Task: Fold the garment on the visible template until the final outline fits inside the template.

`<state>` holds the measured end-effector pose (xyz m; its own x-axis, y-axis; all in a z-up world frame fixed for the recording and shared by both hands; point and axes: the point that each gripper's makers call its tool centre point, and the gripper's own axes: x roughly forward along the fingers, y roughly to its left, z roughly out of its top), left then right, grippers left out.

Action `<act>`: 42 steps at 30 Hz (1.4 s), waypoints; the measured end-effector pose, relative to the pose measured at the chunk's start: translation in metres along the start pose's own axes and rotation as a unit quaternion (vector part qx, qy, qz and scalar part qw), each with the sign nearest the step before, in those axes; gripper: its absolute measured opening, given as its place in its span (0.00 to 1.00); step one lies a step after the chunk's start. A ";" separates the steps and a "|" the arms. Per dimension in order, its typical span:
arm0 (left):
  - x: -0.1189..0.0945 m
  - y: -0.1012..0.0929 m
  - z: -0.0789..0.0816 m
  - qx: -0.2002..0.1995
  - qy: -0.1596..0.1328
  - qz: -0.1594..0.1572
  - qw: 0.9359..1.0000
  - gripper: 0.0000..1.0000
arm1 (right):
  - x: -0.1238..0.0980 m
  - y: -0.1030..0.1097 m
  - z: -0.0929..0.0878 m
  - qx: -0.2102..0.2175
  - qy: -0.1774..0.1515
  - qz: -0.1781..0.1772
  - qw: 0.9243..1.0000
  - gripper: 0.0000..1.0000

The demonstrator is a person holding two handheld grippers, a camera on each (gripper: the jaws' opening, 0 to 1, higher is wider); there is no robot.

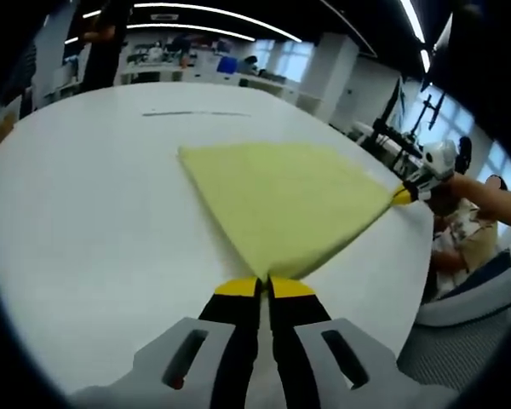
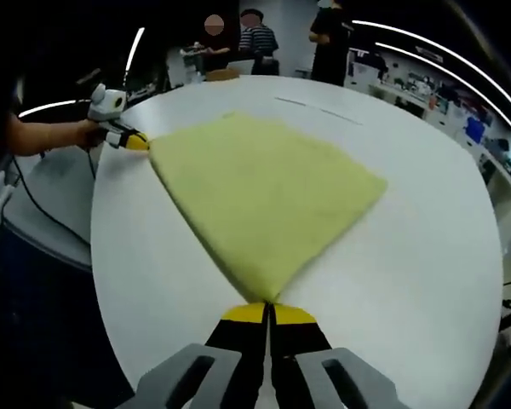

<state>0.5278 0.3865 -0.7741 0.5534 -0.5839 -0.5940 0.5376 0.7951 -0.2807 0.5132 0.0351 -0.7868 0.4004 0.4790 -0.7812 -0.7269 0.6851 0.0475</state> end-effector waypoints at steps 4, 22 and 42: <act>-0.002 -0.001 -0.001 0.009 0.001 0.004 1.000 0.01 | -0.001 0.003 -0.001 -0.002 0.001 0.001 1.000 0.00; -0.009 0.002 -0.004 0.056 0.003 0.027 0.998 0.07 | -0.006 0.002 -0.002 0.054 -0.014 -0.008 0.998 0.00; -0.022 -0.002 0.020 0.043 -0.039 0.036 0.998 0.46 | -0.024 0.011 0.030 0.101 -0.076 -0.004 0.992 0.53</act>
<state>0.5273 0.3947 -0.7456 0.6391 -0.5388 -0.5488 0.5453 0.8207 -0.1707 0.5129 0.0475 -0.7488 0.4960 0.5403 -0.6798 -0.6034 0.7774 0.1777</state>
